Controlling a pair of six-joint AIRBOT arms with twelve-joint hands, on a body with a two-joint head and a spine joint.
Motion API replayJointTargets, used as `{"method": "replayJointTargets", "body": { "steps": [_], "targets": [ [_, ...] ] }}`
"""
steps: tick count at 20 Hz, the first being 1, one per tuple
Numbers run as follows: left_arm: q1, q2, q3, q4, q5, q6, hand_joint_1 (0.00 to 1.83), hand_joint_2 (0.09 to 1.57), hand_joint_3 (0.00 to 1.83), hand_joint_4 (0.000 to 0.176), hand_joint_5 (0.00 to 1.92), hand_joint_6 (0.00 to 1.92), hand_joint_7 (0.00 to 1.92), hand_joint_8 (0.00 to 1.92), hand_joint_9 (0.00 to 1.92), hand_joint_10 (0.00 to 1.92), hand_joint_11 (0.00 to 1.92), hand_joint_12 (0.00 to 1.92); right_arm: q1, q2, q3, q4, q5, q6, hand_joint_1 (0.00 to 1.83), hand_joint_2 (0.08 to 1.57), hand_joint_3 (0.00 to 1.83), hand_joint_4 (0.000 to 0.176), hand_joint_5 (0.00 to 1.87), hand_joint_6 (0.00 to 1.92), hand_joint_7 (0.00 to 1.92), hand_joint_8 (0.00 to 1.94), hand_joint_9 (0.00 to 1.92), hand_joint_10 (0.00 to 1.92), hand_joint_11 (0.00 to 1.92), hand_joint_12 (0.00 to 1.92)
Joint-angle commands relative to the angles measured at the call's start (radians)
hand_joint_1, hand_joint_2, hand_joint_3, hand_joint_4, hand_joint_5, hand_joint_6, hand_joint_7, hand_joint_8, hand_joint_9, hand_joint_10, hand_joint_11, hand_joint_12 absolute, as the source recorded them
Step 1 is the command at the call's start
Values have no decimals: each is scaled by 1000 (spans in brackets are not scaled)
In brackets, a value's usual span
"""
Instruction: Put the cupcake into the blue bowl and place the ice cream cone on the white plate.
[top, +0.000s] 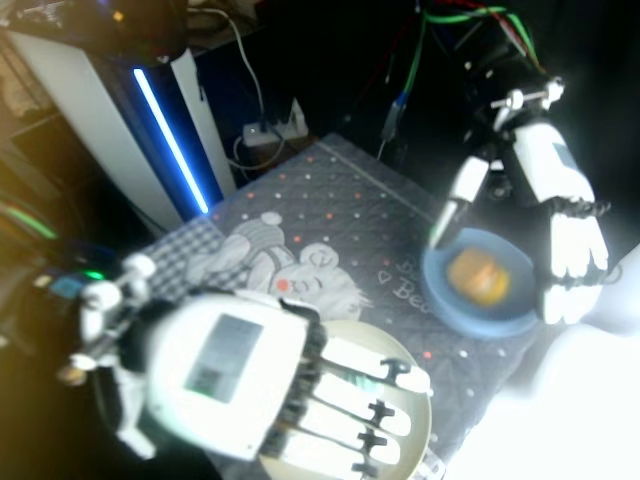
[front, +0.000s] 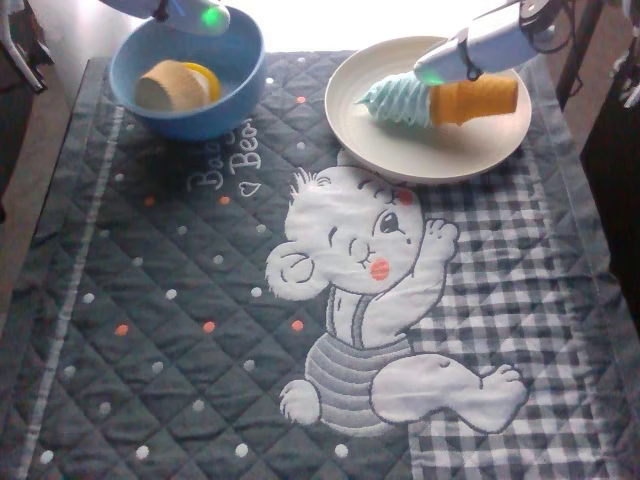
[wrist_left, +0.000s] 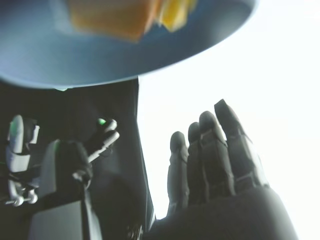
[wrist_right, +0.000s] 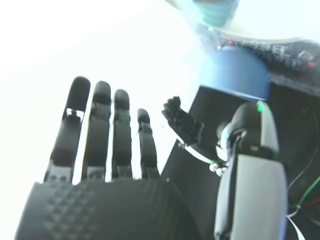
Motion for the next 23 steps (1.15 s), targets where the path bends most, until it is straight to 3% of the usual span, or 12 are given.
{"method": "replayJointTargets", "body": {
  "steps": [1,3,4,5,7,8,11,12,15,19,22,23],
  "targets": [
    [-17,10,-12,-34,-94,-6,784,797,0,91,209,1,196,2,232,2,0,676,17,9,-15,8,146,2,529,811,0,98,122,0,195,1,266,0,0,1023],
    [-30,38,-44,-34,-119,-5,800,807,1,106,159,1,152,0,166,2,0,576,17,34,-48,7,182,2,506,817,1,114,95,0,189,0,258,0,0,947],
    [-37,56,-63,-38,-134,2,809,806,0,117,149,0,143,0,146,1,0,544,17,49,-66,7,205,2,532,817,0,125,81,2,176,2,245,3,0,1128],
    [-42,84,-93,-64,-156,27,773,818,3,142,137,0,119,0,131,0,0,501,17,76,-94,7,241,2,505,804,0,124,16,0,146,6,213,5,0,1030],
    [-44,181,-194,-160,-232,125,728,880,14,123,87,0,92,0,142,3,1,458,16,156,-180,-2,340,2,588,844,3,168,3,0,115,8,145,9,0,804],
    [-36,235,-251,-226,-273,187,746,853,3,141,103,2,105,1,165,3,0,569,16,196,-226,-12,383,1,582,880,3,174,0,0,83,11,112,6,0,631],
    [48,402,-423,-434,-449,359,833,959,25,131,93,0,97,1,165,1,0,650,-24,306,-354,-4,565,-37,576,876,0,176,0,0,43,1,48,0,0,471],
    [116,462,-488,-519,-541,428,808,1010,24,108,76,0,101,2,176,5,0,698,-56,348,-404,10,649,-57,544,870,0,176,0,0,23,0,13,1,0,407],
    [303,569,-625,-704,-800,587,705,930,0,96,75,0,111,3,160,0,0,560,-140,400,-475,33,828,-58,591,776,3,176,0,0,20,0,11,3,0,308],
    [497,614,-710,-814,-1017,680,620,911,3,114,80,2,63,4,87,7,0,302,-276,398,-501,99,1005,-58,665,777,0,176,0,0,10,0,12,4,0,429],
    [526,601,-710,-824,-1042,687,691,916,0,147,125,8,100,8,82,3,0,153,-330,389,-501,128,1072,-58,637,747,0,176,0,0,23,0,9,4,0,435],
    [526,600,-711,-822,-1042,687,732,907,2,134,124,1,95,2,89,2,0,262,-335,389,-502,129,1079,-58,610,770,0,176,0,0,19,0,3,1,0,461]
  ]
}}
